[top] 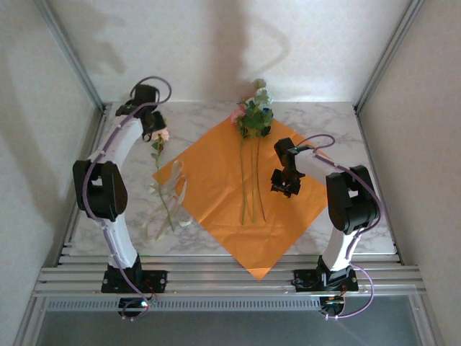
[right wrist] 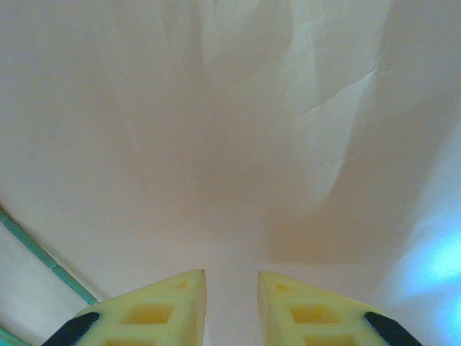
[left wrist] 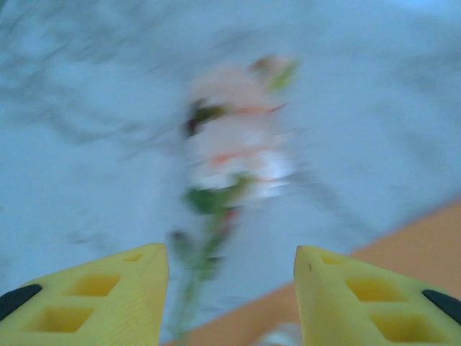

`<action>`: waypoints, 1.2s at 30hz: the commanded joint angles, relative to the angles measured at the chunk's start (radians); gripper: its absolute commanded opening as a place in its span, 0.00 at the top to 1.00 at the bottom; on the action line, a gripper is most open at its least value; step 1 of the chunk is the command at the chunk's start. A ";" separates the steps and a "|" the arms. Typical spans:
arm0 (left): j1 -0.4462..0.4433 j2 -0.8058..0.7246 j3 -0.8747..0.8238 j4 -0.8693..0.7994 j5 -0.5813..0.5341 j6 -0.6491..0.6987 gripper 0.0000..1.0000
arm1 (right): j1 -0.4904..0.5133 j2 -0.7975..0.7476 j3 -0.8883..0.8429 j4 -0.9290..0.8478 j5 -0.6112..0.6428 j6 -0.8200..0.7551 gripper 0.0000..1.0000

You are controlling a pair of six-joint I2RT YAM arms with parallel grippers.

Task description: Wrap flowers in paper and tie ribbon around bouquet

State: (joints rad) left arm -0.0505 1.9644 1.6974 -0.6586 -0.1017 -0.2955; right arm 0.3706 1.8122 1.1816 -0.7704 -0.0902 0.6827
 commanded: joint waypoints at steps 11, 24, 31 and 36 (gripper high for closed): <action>-0.036 0.025 -0.304 0.126 0.042 0.179 0.52 | -0.005 0.022 0.031 -0.028 0.006 -0.014 0.73; -0.071 -0.029 -0.290 0.067 -0.231 0.227 1.00 | -0.005 0.027 0.027 -0.025 0.004 -0.012 0.73; -0.104 -0.130 -0.253 0.024 -0.361 0.233 1.00 | -0.005 0.026 0.041 -0.032 0.007 -0.014 0.73; -0.109 -0.178 -0.101 -0.053 -0.323 0.164 1.00 | -0.006 0.021 0.038 -0.032 0.009 -0.012 0.73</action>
State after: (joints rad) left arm -0.1585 1.8484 1.5055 -0.6552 -0.3977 -0.0868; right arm 0.3706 1.8236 1.1992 -0.7750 -0.0898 0.6792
